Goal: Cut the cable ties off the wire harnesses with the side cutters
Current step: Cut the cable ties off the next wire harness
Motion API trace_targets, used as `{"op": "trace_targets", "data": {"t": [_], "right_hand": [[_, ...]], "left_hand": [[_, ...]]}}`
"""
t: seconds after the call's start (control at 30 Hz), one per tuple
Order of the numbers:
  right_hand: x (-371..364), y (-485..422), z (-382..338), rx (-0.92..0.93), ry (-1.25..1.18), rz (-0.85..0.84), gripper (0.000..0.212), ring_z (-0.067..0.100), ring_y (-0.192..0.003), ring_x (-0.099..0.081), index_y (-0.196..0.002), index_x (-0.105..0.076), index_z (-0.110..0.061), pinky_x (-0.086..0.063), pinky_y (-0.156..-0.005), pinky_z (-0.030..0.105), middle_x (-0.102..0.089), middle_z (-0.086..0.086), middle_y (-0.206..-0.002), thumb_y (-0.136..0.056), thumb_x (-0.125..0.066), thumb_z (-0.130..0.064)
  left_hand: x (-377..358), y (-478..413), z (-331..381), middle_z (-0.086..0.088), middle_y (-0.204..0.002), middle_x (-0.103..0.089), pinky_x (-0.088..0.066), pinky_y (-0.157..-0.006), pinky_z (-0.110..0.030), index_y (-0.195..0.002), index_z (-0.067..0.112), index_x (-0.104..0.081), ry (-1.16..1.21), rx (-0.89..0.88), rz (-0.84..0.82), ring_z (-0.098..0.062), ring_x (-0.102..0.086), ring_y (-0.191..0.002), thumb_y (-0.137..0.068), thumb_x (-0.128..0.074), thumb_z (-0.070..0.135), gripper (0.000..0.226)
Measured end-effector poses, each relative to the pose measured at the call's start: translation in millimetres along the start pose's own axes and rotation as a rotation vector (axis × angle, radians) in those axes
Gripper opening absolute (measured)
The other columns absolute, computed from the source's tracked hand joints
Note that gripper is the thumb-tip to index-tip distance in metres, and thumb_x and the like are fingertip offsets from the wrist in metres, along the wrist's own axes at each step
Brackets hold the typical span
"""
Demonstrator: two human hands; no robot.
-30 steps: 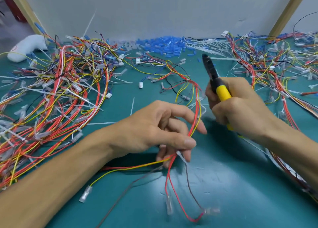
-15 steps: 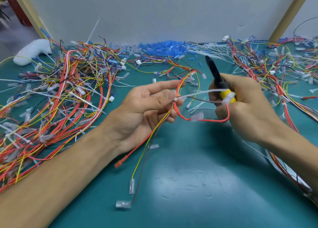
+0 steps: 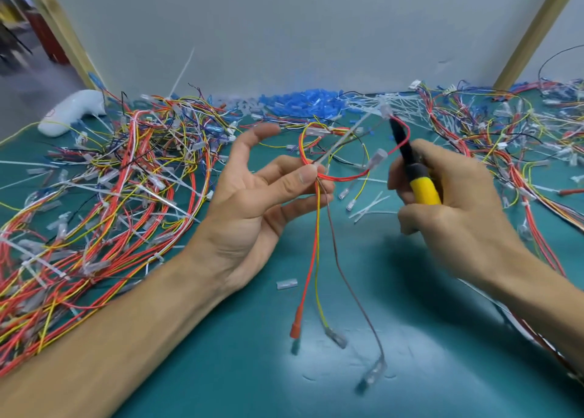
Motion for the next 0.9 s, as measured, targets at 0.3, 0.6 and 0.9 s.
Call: {"op": "trace_targets", "data": {"t": [0.3, 0.6, 0.9], "right_hand": [[12, 4, -18, 0.272, 0.083, 0.010, 0.029, 0.033, -0.065, -0.044, -0.083, -0.054, -0.009, -0.039, -0.053, 0.042, -0.052, 0.001, -0.071, -0.055, -0.060, -0.006], [-7, 8, -4, 0.141, 0.380, -0.257, 0.011, 0.027, -0.063, -0.043, -0.081, -0.048, -0.023, -0.041, -0.054, 0.047, -0.052, -0.012, -0.075, -0.070, -0.050, -0.024], [-11, 10, -7, 0.135, 0.359, -0.280, 0.015, 0.024, -0.060, -0.038, -0.085, -0.055, -0.029, -0.039, -0.052, 0.041, -0.050, -0.002, -0.066, -0.071, -0.053, -0.022]], "left_hand": [[-2, 3, 0, -0.008, -0.084, -0.072, -0.062, -0.072, -0.030, -0.097, 0.002, -0.076, -0.378, -0.204, 0.098, -0.026, -0.075, -0.076, -0.084, -0.073, -0.003, 0.015], [3, 5, 1, -0.018, -0.085, -0.074, -0.062, -0.073, -0.031, -0.096, -0.003, -0.077, -0.568, -0.362, 0.199, -0.031, -0.077, -0.079, -0.083, -0.078, -0.007, 0.014], [-1, 11, 3, -0.008, -0.079, -0.076, -0.060, -0.073, -0.025, -0.096, 0.001, -0.080, -0.674, -0.462, 0.181, -0.011, -0.073, -0.072, -0.077, -0.081, -0.010, 0.022]]}}
Point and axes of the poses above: each hand's wrist, its own y-axis away from the middle knuckle, its own x-axis out of the back of the hand, z = x × y, the point moved 4 cm from there along -y, towards the middle knuckle
